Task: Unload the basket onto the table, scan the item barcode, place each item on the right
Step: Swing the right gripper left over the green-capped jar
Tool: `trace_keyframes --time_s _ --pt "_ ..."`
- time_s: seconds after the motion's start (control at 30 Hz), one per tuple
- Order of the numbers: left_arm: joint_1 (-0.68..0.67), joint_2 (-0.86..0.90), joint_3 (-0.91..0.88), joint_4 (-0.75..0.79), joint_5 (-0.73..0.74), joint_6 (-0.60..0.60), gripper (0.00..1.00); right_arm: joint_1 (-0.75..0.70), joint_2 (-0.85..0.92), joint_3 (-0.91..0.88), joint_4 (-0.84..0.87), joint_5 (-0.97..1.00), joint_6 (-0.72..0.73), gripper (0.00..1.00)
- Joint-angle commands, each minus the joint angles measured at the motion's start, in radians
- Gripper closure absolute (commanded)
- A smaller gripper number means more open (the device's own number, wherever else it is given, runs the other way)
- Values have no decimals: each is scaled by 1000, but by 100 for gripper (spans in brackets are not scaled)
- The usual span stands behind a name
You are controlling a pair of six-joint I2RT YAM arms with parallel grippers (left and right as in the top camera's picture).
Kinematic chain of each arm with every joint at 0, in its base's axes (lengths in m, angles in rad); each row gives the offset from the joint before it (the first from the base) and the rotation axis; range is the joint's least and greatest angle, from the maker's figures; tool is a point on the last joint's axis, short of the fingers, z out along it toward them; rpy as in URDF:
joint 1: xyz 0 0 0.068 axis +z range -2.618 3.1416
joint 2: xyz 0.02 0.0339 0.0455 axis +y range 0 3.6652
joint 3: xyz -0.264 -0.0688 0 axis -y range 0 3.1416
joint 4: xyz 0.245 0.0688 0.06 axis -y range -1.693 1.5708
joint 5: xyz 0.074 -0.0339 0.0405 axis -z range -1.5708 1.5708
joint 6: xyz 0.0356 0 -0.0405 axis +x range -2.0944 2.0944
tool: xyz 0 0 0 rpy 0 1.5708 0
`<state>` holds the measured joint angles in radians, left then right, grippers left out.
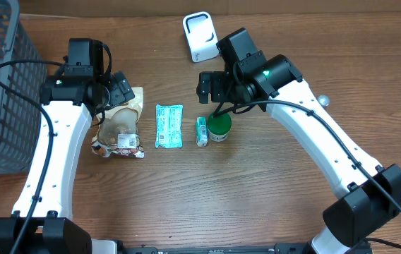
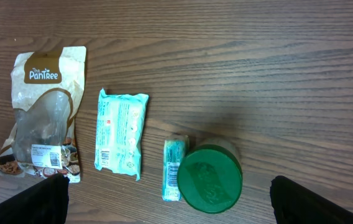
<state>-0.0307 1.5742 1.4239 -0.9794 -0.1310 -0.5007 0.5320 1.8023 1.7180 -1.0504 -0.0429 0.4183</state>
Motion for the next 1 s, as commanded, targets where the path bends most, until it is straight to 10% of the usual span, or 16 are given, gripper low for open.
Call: trace_keyframes --time_s 0.0,0.33,0.97 --pt "3 3 9 0 1 7 0 0 -1 -4 1 23 5 0" --pt "3 3 9 0 1 7 0 0 1 -14 -62 249 231 0" --pt "3 3 9 0 1 7 0 -4 7 -190 110 252 241 0"
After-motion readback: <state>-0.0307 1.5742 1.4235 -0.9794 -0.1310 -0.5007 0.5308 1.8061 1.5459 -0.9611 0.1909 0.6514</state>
